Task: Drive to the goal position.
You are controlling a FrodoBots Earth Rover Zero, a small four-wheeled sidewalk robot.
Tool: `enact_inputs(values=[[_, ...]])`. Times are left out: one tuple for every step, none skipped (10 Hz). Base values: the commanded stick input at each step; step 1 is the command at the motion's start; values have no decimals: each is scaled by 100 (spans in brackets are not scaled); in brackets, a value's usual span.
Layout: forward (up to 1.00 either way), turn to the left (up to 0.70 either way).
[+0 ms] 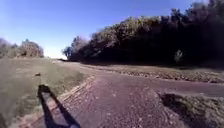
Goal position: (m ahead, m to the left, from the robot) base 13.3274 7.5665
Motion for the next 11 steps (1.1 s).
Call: enact_inputs(values=[[85, 0], [85, 0], [85, 0], [85, 0], [85, 0], [85, 0], [85, 0], [85, 0], [85, 0], [85, 0], [85, 0]])
